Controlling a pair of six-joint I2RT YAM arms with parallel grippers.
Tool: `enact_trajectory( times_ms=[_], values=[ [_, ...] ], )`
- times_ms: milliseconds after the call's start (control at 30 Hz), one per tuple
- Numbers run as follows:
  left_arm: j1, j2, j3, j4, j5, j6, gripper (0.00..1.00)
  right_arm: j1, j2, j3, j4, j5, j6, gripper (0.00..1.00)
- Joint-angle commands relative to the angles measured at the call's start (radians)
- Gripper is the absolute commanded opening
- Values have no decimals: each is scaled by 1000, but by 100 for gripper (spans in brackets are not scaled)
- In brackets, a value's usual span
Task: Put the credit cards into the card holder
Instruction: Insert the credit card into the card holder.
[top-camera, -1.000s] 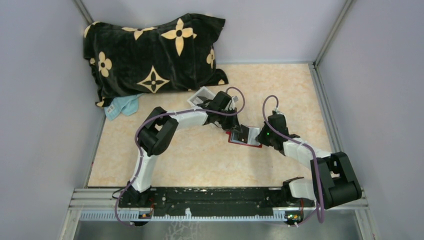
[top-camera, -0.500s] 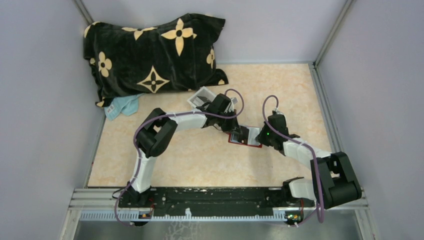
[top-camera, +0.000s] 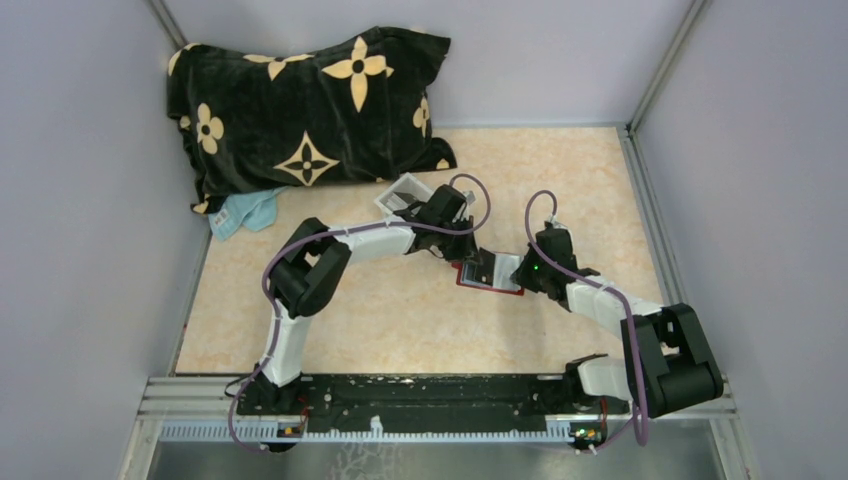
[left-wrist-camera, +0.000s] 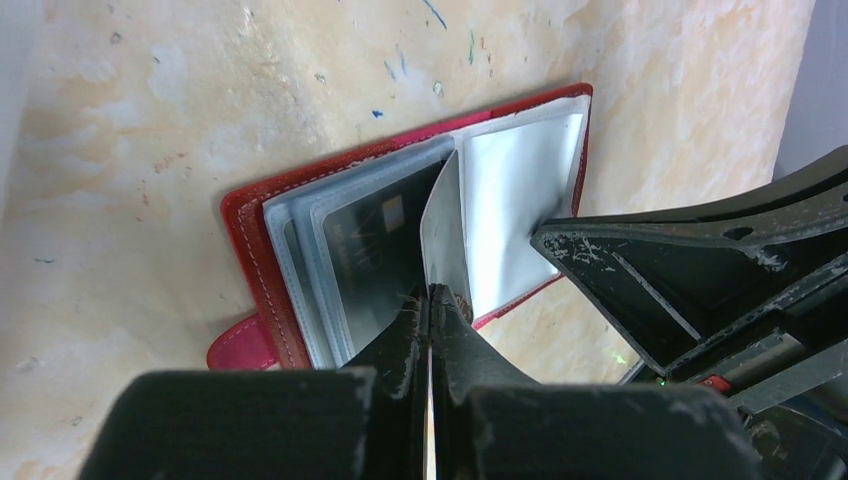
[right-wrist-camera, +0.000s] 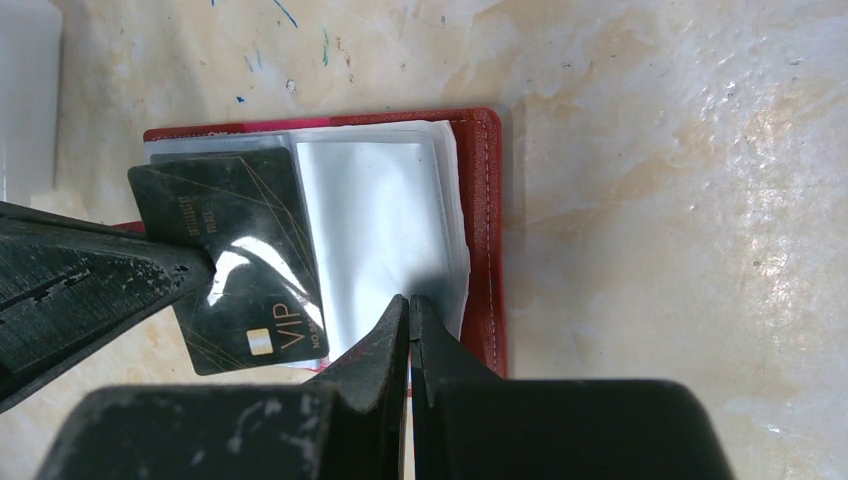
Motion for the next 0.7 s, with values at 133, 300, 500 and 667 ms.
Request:
enact_trajectory(
  times_ms=[133, 300, 500, 667],
  values=[
    [6, -20, 58, -112, -125, 63, 0, -7, 18, -21, -31, 18, -4, 0],
    [4, 8, 89, -137, -93, 77, 0, -8, 21, -19, -30, 18, -5, 0],
    [-4, 21, 90, -142, -72, 98, 0, -7, 23, -21, -26, 16, -5, 0],
    [-20, 28, 83, -120, -59, 105, 0, -7, 23, -20, -24, 14, -4, 0]
  ],
)
